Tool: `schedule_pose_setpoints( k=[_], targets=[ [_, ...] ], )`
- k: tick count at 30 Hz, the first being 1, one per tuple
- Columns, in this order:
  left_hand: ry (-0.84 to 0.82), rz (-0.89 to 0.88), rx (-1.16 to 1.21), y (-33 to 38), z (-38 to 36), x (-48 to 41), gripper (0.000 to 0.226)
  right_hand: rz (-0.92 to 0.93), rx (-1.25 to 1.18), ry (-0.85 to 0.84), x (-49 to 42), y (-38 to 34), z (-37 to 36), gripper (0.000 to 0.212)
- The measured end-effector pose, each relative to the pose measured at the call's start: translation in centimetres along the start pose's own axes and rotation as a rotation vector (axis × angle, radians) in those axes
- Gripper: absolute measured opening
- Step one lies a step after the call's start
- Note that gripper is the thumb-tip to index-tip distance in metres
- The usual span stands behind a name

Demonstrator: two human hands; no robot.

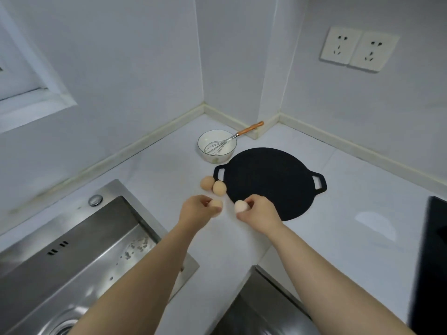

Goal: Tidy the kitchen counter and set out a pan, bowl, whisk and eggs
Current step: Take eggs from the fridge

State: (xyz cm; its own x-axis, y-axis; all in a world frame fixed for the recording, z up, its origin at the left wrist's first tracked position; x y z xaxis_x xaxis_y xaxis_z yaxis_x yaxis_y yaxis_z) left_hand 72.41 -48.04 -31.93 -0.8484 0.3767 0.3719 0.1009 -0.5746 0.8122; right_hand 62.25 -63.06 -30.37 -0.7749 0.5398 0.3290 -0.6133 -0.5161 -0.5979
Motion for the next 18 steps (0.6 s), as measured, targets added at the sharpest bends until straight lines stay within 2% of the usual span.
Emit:
schedule_pose_setpoints(
  k=[5, 9, 13, 18],
  targets=[
    [0.064, 0.050, -0.105, -1.6, 1.0, -3.7, 0.016, -0.008, 0.091, -0.011, -2.8, -1.4, -3.5, 0.025],
    [0.039, 0.049, -0.170, -2.2, 1.0, -5.5, 0.019, -0.002, 0.159, 0.019, -4.4, -1.9, -4.9, 0.026],
    [0.036, 0.014, -0.199, -2.0, 1.1, -6.7, 0.025, -0.014, 0.166, 0.077, -5.4, -2.1, -5.3, 0.036],
    [0.024, -0.002, -0.189, -1.8, 1.0, -7.3, 0.025, -0.010, 0.179, 0.100, -6.2, -2.1, -5.6, 0.030]
  ],
)
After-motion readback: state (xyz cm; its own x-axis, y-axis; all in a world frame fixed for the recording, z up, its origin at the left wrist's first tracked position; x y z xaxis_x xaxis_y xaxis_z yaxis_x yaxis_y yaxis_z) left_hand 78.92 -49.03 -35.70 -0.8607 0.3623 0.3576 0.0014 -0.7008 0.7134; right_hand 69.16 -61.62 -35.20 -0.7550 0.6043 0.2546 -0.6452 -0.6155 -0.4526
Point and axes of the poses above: each hand's wrist, its own x-axis away from the middle knuckle, its own z-axis out of the back of the hand, y = z × x, the point moved 4 cm from there along -x, towards the middle knuckle, and after that the axes turned 7 degrees about x, right-handed, at the moved point
